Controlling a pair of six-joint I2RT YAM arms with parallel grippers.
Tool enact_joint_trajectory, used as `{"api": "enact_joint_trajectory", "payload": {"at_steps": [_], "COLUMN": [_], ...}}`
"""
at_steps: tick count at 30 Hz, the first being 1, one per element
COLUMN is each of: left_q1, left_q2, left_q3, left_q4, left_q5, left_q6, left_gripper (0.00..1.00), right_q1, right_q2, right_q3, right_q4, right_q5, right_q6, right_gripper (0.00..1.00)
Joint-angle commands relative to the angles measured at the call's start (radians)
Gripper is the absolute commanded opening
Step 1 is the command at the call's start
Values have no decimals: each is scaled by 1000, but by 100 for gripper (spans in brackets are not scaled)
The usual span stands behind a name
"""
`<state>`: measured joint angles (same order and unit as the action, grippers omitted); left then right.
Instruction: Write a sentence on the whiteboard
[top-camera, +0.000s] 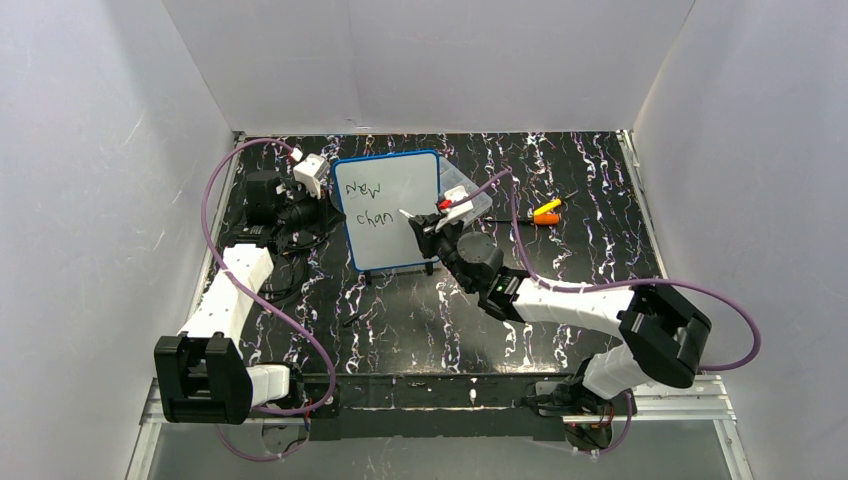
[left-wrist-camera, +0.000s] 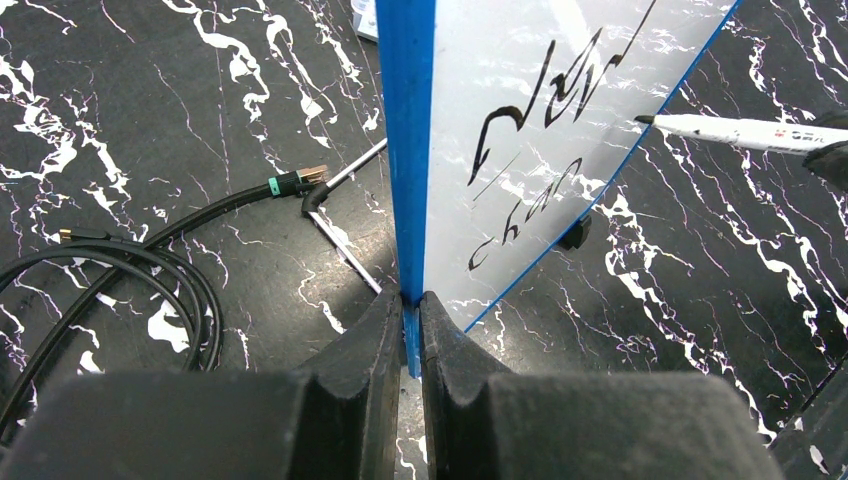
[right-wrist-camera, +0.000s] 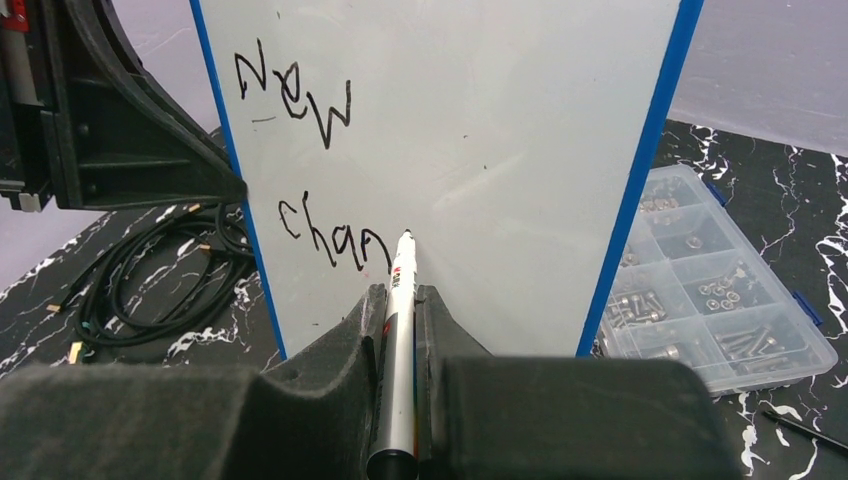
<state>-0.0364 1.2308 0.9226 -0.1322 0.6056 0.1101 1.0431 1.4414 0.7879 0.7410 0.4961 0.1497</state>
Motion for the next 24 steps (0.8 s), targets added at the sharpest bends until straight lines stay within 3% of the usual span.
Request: {"api": "enact_joint_trajectory", "payload": {"at_steps": [1,24], "left_q1": [1,0], "left_q2": [-19,-20], "left_q3": [1,-1], "left_q4": [15,14], "left_q5": [26,23], "left_q6": [0,0], "left_gripper": [0,0], "right_q1": [0,0], "right_q2": [16,65], "right_q3": [20,32], "right_q4": [71,25], "right_q5": [23,-8], "right_q6": [-19,-12], "right_gripper": [1,1]}}
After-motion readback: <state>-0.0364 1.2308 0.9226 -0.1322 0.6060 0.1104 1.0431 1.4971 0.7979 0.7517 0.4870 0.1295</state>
